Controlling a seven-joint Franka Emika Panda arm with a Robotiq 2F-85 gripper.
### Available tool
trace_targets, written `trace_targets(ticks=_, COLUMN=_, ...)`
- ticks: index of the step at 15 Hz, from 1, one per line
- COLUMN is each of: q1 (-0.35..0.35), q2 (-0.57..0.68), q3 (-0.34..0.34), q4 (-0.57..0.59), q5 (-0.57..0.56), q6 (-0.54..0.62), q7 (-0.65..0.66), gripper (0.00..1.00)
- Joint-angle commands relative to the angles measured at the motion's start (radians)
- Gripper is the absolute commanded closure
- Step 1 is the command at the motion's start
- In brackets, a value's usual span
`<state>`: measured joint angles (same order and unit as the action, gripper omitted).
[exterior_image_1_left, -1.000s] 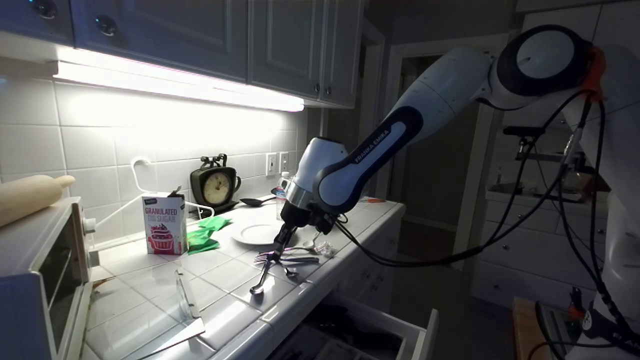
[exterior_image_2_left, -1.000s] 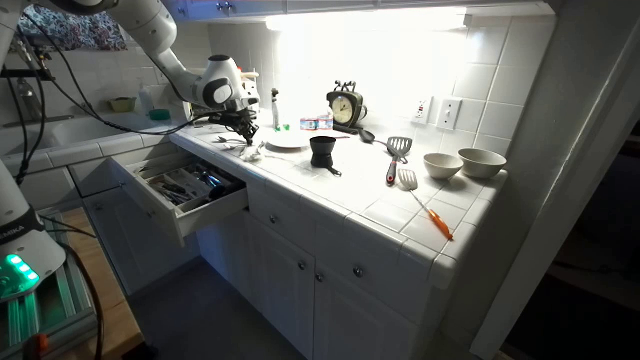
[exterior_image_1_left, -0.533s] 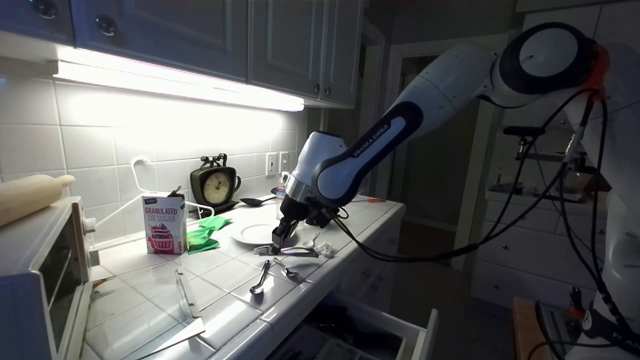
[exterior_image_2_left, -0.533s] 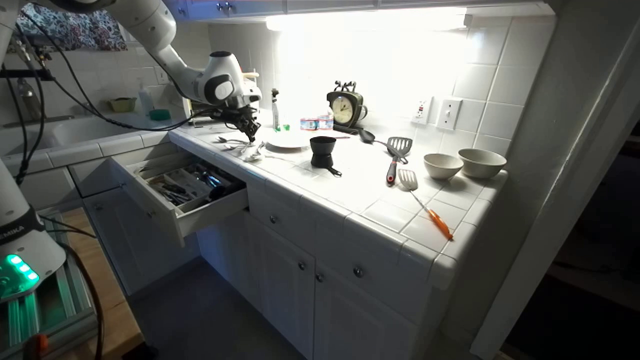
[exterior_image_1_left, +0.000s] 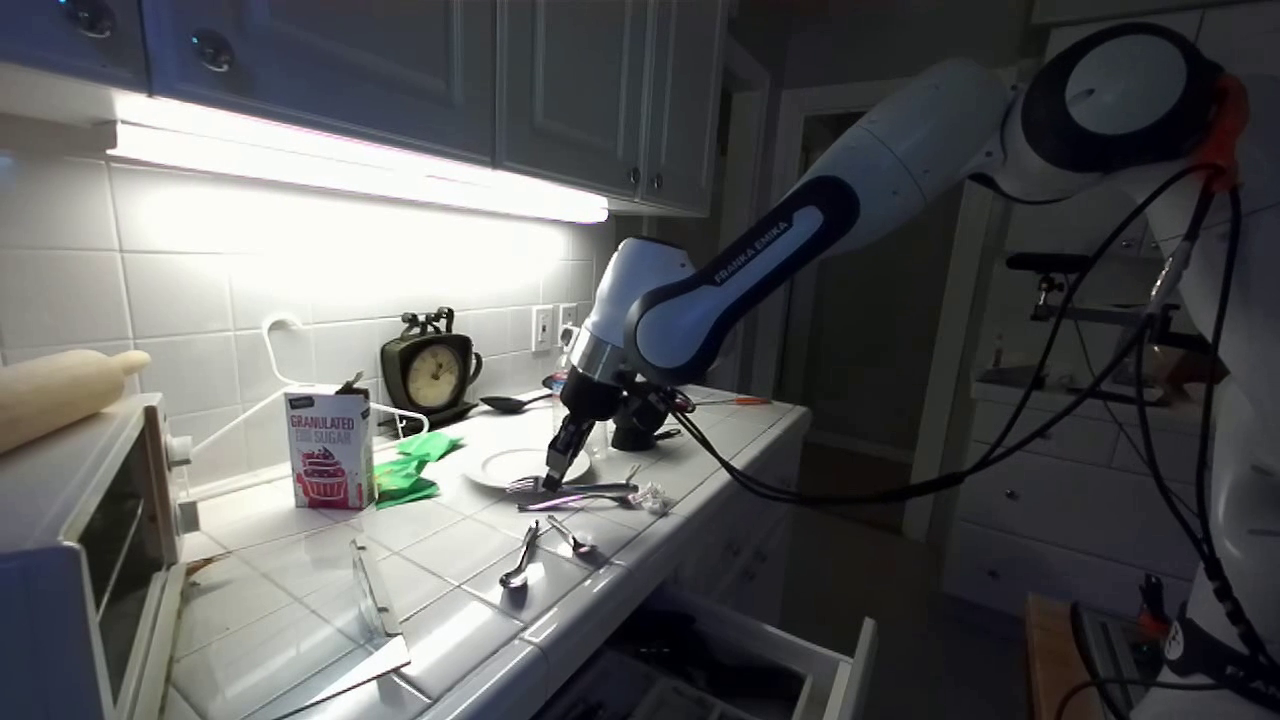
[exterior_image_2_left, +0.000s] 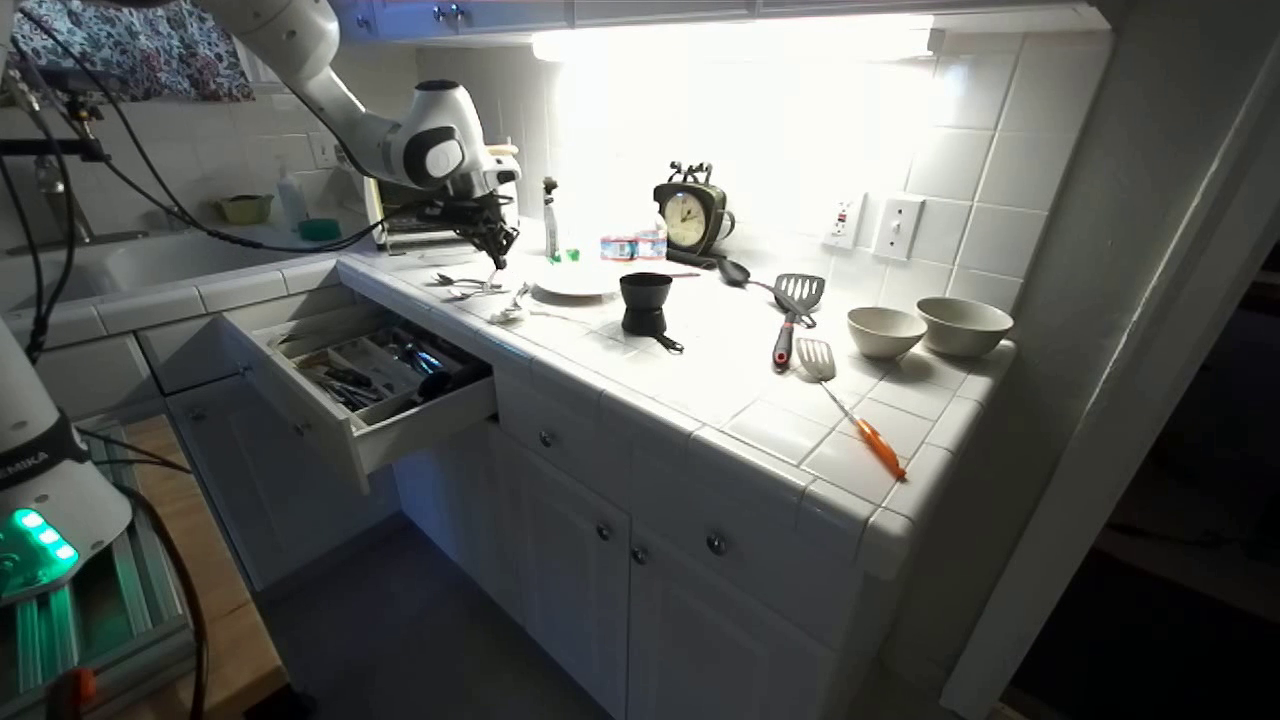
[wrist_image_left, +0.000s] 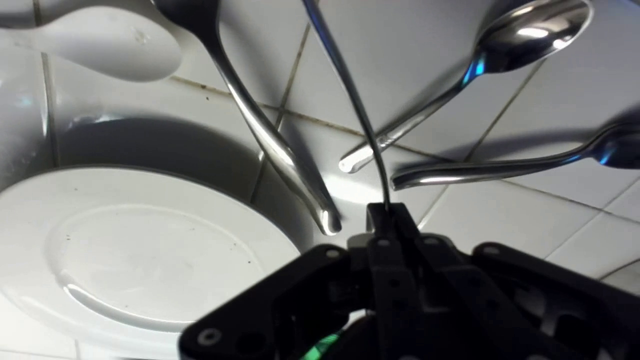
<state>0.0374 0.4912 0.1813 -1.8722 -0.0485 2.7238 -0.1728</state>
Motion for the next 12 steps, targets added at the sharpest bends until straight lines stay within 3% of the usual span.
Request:
trace_targets(ticks=1, q1=-0.096, q2=-0.025, q3=0.115, q4=-0.004, q5=0.082, q6=-0.085, q7=-0.251, gripper=0.99)
trace_targets(ticks=6, q1=-0.15, q2=-0.026, q3=0.159, q4=0.014, q5=0.098, q6=-0.184, q7=-0.516, gripper=0.99)
trace_targets(ticks=7, q1=-0.11, q2=-0.016, q3=0.121, q4=0.011, q5=0.087, q6=-0.149, q7=-0.439, gripper=0.96)
trace_targets(ticks=12, q1=-0.115, q2=-0.016, q3=0.121, q4=0.012, q5=0.088, q6=-0.154, q7=-0.494, gripper=0.96)
